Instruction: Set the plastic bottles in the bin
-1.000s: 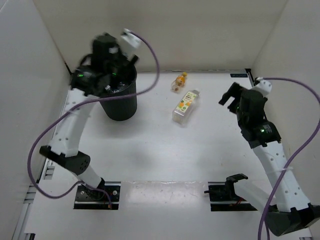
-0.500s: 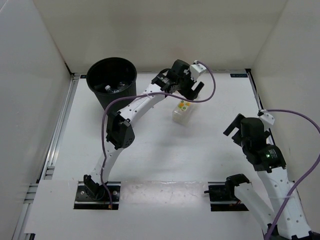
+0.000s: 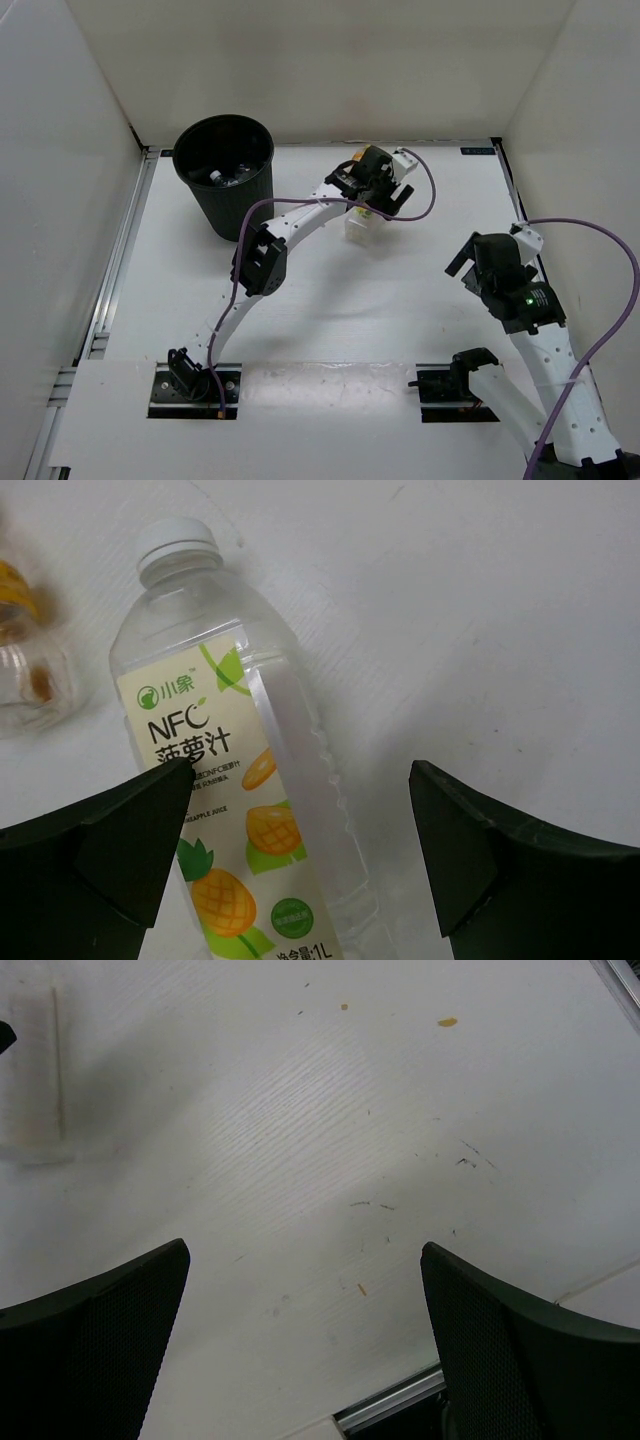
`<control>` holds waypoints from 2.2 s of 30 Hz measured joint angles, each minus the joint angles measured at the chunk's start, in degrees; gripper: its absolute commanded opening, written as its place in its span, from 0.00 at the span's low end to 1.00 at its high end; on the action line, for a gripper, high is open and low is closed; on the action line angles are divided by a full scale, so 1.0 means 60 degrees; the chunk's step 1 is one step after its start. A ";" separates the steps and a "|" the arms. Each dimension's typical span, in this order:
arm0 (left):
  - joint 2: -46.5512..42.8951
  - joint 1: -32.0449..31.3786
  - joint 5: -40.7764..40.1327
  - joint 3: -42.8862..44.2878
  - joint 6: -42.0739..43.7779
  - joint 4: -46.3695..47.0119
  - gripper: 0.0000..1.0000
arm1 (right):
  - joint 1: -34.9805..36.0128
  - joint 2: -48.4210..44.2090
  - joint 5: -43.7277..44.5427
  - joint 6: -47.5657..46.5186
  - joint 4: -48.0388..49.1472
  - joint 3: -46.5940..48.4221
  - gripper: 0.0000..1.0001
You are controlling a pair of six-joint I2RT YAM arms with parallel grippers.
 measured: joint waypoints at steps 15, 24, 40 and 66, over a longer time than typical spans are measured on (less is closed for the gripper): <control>-0.0018 -0.0295 -0.2007 -0.0656 0.0601 0.0266 1.00 | 0.0000 -0.0124 0.0000 -0.0193 0.0000 -0.0120 1.00; -0.0120 0.0058 -0.0707 -0.1137 0.0703 0.0903 1.00 | 0.0000 0.0200 0.0007 -0.0561 0.0084 -0.0120 1.00; -0.0372 0.0441 0.1104 -0.2204 0.0874 0.0379 0.65 | 0.0000 0.0124 0.0004 -0.0718 0.0120 -0.0095 1.00; -0.8185 0.2936 -0.1541 -0.1668 0.1672 0.0328 0.15 | 0.0135 0.0186 -0.0798 -0.0459 0.1599 -0.0135 1.00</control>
